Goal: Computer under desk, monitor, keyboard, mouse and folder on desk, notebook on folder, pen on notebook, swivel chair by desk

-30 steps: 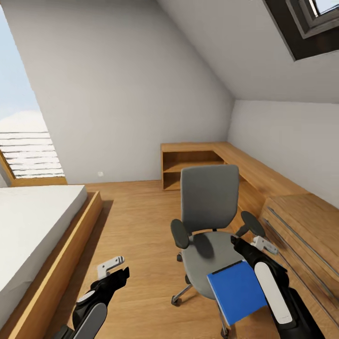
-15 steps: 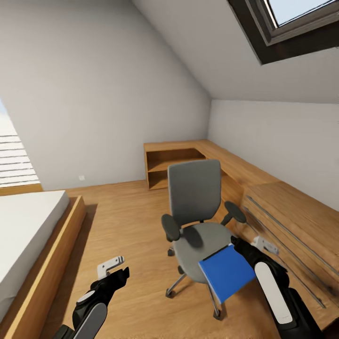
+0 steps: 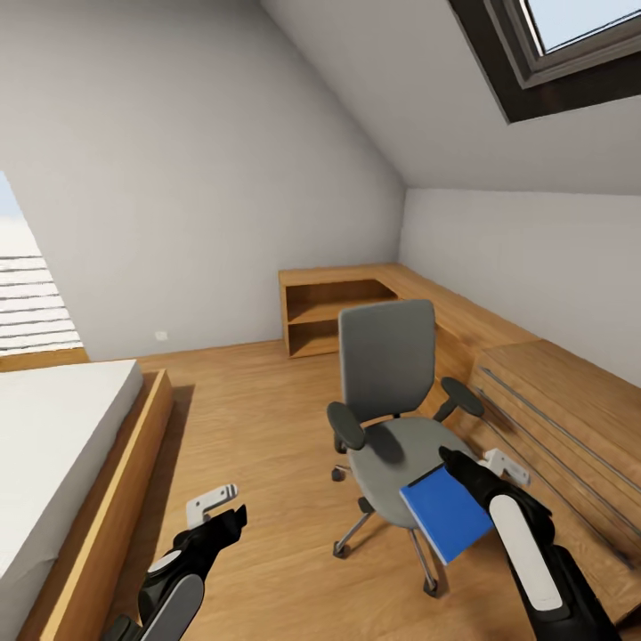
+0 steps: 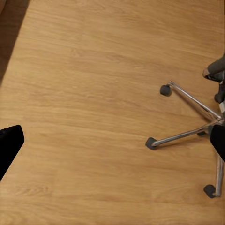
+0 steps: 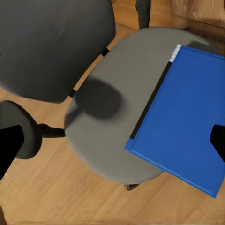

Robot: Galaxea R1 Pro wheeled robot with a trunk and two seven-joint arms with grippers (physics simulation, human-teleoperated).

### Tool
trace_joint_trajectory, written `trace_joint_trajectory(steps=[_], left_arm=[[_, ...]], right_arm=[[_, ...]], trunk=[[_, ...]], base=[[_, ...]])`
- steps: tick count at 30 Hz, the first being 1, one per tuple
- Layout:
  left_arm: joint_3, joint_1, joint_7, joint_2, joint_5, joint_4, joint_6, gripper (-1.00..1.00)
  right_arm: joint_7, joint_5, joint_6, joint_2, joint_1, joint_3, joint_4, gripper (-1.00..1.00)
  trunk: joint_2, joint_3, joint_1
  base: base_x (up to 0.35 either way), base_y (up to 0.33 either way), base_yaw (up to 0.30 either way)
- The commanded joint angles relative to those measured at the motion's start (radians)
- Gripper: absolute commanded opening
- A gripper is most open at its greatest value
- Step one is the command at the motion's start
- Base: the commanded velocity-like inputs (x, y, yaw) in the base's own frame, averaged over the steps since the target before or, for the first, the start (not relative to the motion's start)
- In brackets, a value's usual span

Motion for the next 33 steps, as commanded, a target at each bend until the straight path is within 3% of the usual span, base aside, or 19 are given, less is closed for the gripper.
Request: trace_joint_trajectory(steps=[1,5,8,11,13,16,33], left_arm=[[-0.002,-0.001,0.007,0.001,0.006,-0.002,0.002,1.00],[-0.003,-0.001,0.008,0.001,0.005,-0.012,0.002,1.00],[-0.004,-0.001,0.009,0.000,0.005,-0.020,0.002,1.00],[-0.004,-0.001,0.011,-0.001,0.005,-0.021,0.002,1.00],[-0.006,-0.001,0.013,-0.001,0.005,-0.023,0.002,1.00],[-0.005,-0.001,0.014,-0.002,0.005,-0.023,0.002,1.00],[-0.006,-0.001,0.014,-0.002,0.007,-0.018,0.004,1.00]], right_arm=[[-0.008,-0.022,0.007,-0.002,-0.001,-0.009,-0.001,1.00],[-0.006,-0.115,0.060,-0.006,-0.001,-0.086,0.005,1.00],[-0.004,-0.212,0.122,-0.007,-0.001,-0.195,0.026,1.00],[-0.001,-0.267,0.162,-0.007,-0.001,-0.259,0.048,1.00],[0.002,-0.329,0.210,-0.007,-0.001,-0.325,0.074,1.00],[0.005,-0.373,0.239,-0.008,-0.001,-0.375,0.090,1.00],[0.008,-0.402,0.252,-0.009,-0.001,-0.405,0.115,1.00]], trunk=[[-0.001,-0.001,0.000],[-0.001,-0.001,0.000],[-0.008,-0.004,0.004],[-0.029,-0.014,0.015],[-0.043,-0.020,0.023],[-0.064,-0.029,0.035],[-0.183,-0.083,0.100]], base=[[0.000,0.046,0.000],[0.000,0.020,0.000],[0.000,0.006,0.000],[0.000,0.003,0.000],[0.000,0.001,0.000],[0.000,0.000,0.000],[0.000,0.000,0.000]])
